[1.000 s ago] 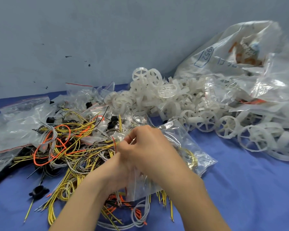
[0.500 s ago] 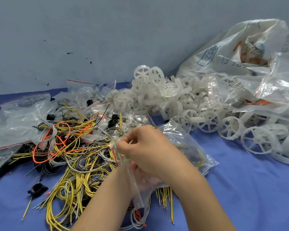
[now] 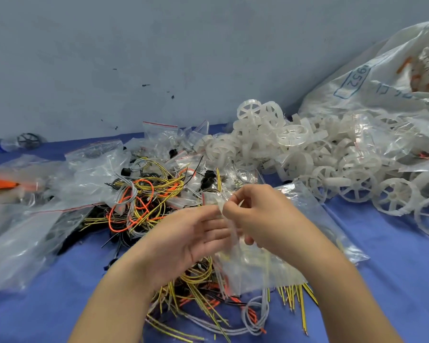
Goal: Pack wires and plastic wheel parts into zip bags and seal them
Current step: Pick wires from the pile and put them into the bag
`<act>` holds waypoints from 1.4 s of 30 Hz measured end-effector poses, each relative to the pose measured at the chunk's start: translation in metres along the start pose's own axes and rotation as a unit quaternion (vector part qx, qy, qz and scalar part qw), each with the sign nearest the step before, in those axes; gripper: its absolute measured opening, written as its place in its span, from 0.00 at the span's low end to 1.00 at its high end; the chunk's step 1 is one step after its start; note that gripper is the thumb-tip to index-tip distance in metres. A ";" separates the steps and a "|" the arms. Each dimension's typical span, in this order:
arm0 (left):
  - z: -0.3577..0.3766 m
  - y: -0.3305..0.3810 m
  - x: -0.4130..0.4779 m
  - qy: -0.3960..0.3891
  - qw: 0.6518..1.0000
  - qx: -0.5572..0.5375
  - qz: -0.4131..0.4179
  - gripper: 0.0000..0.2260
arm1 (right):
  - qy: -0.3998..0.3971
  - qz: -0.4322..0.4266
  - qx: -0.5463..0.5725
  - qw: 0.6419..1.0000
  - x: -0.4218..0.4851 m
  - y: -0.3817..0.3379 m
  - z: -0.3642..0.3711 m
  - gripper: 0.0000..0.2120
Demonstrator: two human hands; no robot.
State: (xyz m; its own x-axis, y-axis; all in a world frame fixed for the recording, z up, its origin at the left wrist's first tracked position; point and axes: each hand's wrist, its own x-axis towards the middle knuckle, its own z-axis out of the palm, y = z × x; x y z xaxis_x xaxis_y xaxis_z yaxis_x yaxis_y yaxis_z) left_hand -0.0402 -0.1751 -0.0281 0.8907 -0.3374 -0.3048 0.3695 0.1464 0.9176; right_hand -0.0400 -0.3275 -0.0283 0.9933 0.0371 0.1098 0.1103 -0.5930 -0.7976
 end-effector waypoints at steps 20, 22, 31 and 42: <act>-0.157 -0.030 -0.038 0.324 0.762 0.560 0.039 0.09 | 0.014 -0.069 -0.090 0.993 0.002 -0.017 0.037 0.11; -0.154 -0.031 -0.039 0.297 0.758 0.581 0.020 0.07 | 0.010 -0.070 -0.104 0.992 0.002 -0.017 0.041 0.11; -0.149 -0.033 -0.035 0.276 0.738 0.616 -0.005 0.05 | 0.037 -0.078 -0.216 0.973 -0.003 -0.010 0.057 0.14; -0.105 -0.012 -0.038 0.206 0.896 0.356 0.168 0.11 | 0.016 -0.067 -0.244 0.967 -0.006 -0.004 0.048 0.11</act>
State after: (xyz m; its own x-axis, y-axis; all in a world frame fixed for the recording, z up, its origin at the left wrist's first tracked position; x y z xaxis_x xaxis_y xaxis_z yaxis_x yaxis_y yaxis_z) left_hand -0.0504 -0.0669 -0.0543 0.9963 0.0083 0.0857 -0.0699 -0.5038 0.8610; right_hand -0.0443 -0.2870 -0.0544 0.9689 0.1196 0.2168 0.2001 -0.8939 -0.4012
